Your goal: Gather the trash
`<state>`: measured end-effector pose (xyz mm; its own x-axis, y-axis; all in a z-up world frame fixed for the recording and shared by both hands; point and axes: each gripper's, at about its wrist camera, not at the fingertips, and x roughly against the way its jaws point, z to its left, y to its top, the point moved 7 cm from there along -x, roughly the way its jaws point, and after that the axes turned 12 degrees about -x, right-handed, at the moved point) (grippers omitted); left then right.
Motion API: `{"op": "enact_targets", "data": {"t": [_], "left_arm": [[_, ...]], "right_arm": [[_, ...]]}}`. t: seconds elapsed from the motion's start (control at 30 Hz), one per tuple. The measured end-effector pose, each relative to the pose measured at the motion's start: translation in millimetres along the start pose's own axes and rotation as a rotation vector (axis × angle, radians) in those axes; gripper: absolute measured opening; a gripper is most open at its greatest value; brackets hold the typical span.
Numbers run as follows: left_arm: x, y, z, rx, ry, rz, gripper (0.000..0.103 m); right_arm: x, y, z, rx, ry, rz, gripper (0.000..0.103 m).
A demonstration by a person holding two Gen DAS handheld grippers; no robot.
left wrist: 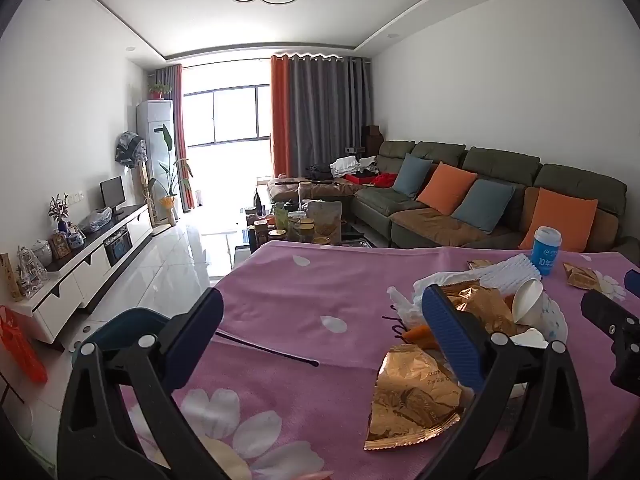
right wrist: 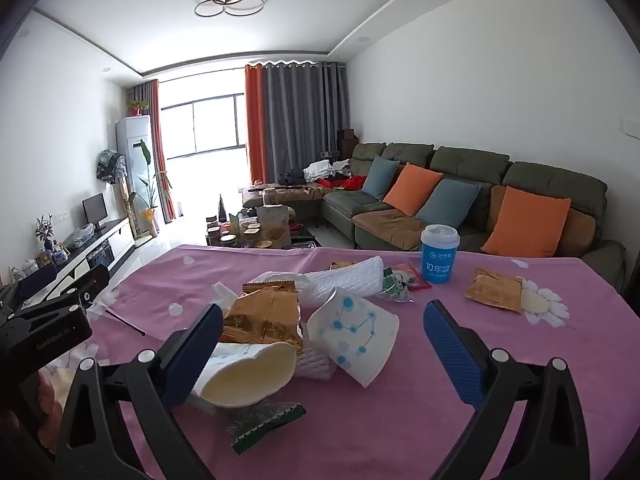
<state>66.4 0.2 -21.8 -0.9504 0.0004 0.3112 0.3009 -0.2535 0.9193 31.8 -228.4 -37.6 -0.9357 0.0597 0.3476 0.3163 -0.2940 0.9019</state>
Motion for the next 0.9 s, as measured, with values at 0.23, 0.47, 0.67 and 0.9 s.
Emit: {"op": "enact_targets", "data": {"t": [0.23, 0.47, 0.67, 0.9], "left_arm": [[4, 9, -8, -0.013, 0.007, -0.021, 0.098], [11, 6, -1, -0.004, -0.022, -0.037, 0.098], [13, 4, -2, -0.004, -0.022, -0.038, 0.098], [14, 4, -3, -0.003, -0.018, -0.038, 0.098]], "right_arm": [[9, -2, 8, 0.034, 0.002, -0.036, 0.097], [0, 0, 6, 0.029, -0.001, -0.008, 0.097], [-1, -1, 6, 0.032, 0.0, -0.007, 0.097], [2, -1, 7, 0.029, 0.004, -0.012, 0.097]]}}
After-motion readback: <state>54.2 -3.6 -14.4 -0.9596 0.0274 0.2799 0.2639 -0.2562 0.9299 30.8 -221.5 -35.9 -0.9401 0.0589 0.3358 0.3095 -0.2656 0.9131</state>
